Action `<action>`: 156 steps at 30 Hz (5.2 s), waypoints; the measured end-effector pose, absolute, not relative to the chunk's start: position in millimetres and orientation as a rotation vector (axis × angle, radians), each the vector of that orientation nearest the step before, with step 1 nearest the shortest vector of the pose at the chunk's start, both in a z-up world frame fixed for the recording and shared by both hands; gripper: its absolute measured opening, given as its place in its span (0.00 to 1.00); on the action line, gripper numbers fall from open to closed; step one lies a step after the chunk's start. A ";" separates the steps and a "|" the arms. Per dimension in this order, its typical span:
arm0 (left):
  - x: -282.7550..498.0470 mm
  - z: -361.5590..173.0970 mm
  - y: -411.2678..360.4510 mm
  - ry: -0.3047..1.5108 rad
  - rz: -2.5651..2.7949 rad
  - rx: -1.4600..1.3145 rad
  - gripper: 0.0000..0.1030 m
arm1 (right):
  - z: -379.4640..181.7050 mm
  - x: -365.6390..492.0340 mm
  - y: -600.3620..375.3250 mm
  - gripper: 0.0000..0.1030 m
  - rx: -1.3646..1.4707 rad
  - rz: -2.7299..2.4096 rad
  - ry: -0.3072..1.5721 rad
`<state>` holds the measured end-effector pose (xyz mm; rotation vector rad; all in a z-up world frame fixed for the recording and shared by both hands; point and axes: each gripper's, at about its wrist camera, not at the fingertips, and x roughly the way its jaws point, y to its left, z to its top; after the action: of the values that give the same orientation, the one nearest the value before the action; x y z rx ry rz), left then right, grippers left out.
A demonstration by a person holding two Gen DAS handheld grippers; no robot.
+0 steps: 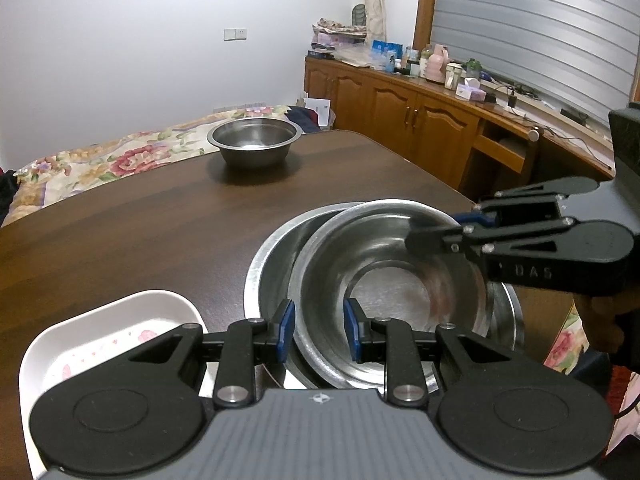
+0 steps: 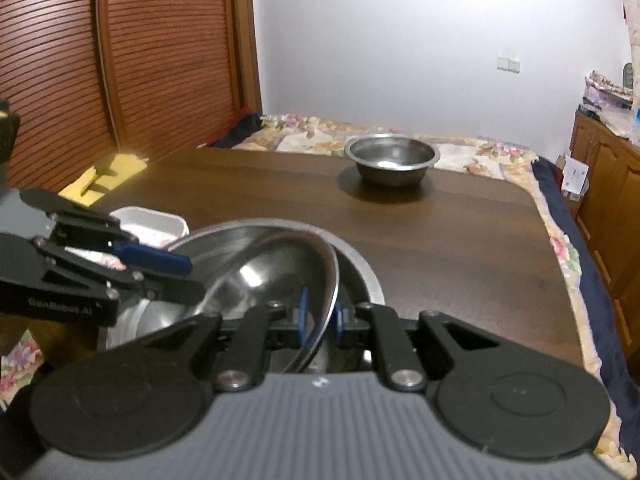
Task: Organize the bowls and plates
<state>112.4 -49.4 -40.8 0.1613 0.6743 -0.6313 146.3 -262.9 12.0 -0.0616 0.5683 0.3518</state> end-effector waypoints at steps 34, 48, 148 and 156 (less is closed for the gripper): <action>95.1 -12.7 -46.5 0.514 -0.566 0.170 0.89 | 30.8 134.4 -279.8 0.67 0.006 0.262 0.429; 108.6 5.1 -43.3 0.446 -0.531 0.107 0.98 | 34.3 145.6 -296.1 1.00 0.054 0.203 0.414; 181.4 87.5 -78.7 0.468 -0.537 0.093 0.33 | 101.8 248.3 -328.3 0.25 0.176 0.393 0.497; 149.4 89.4 -72.1 0.443 -0.504 0.117 0.33 | 105.1 224.1 -325.1 0.23 0.155 0.420 0.471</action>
<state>149.4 -72.1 89.4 0.1168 0.4429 -0.5042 224.1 -325.1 105.1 0.1554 0.4713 0.4199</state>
